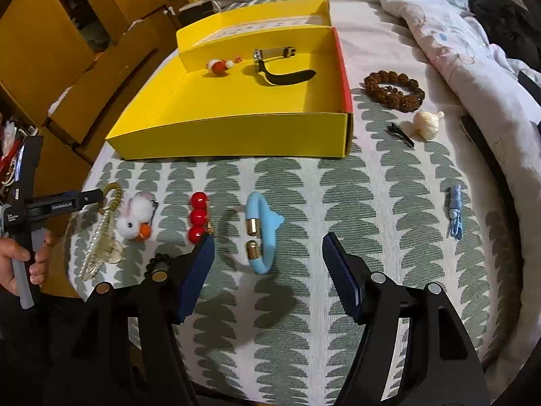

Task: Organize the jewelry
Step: 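Move left tool to the brown coiled hair tie while right tool approaches the blue bangle, then grasp the blue bangle with right tool while left tool grasps the coiled hair tie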

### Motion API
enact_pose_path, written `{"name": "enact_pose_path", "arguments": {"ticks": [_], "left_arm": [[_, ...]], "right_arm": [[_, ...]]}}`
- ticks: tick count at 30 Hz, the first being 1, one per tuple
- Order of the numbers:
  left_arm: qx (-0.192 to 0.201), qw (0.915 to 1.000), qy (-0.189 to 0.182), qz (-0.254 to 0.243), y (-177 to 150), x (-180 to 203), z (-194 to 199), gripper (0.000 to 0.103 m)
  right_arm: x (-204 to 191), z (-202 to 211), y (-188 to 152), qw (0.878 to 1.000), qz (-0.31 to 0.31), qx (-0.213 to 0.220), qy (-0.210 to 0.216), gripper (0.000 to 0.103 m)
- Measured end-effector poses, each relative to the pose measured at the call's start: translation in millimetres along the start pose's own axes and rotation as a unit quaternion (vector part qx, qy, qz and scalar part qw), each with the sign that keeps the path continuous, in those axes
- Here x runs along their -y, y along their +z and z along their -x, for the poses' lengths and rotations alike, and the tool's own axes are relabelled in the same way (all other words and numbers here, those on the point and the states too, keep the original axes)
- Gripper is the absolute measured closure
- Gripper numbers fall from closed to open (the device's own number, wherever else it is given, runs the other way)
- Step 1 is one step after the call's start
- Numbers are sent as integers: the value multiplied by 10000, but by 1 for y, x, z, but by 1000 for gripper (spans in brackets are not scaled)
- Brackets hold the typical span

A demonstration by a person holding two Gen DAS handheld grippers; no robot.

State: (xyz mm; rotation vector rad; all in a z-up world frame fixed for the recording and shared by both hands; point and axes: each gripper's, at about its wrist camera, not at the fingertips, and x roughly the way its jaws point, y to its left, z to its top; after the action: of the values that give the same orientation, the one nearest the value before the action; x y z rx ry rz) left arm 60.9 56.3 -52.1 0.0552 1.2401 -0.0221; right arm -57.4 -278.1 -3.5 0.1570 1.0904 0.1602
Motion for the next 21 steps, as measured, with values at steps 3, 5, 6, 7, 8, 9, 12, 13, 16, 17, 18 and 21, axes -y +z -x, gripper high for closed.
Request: {"name": "enact_pose_path", "arguments": {"ticks": [3,5,6,7,8,9,12,13,16,17,18,21], "left_arm": [[-44,9999,109,57,-2,-4,-7,18],[-94,9998,126,98,-2,-7,-10,18],[-104,9998,154,99,-2,-10,-11,18],[-106,9997,185,106,-2,-11,-13,18],[-124,9997,188,112,-2,-12,-15,18],[-172,9996,190,122,-2,-13,-18,18],[-189,9994,262,100,-1,-12,-23,18],[-187,9994,282,90,-1,-12,-24,18],[-155,9995,277,83,0,-11,-24,18],[-155,9995,279,84,-1,-10,-25,18],[-155,9995,274,90,0,-11,-26,18],[-156,9995,265,88,0,-12,-27,18]], "right_arm": [[0,-6,0,9999,31,-22,-95,34],[-2,-9,0,9999,73,-29,-104,34],[-2,-11,0,9999,78,-30,-92,34],[-2,-12,1,9999,78,-25,-89,34],[-3,-14,2,9999,91,-23,-79,34],[-4,-16,2,9999,108,-27,-63,34],[-5,-24,5,9999,84,-48,-78,34],[-6,-26,6,9999,95,-38,-70,34],[-8,-35,10,9999,96,-47,-104,36],[-9,-38,11,9998,125,-42,-123,37],[-10,-40,12,9999,132,-31,-104,39],[-12,-53,13,9997,144,-161,-129,49]]}}
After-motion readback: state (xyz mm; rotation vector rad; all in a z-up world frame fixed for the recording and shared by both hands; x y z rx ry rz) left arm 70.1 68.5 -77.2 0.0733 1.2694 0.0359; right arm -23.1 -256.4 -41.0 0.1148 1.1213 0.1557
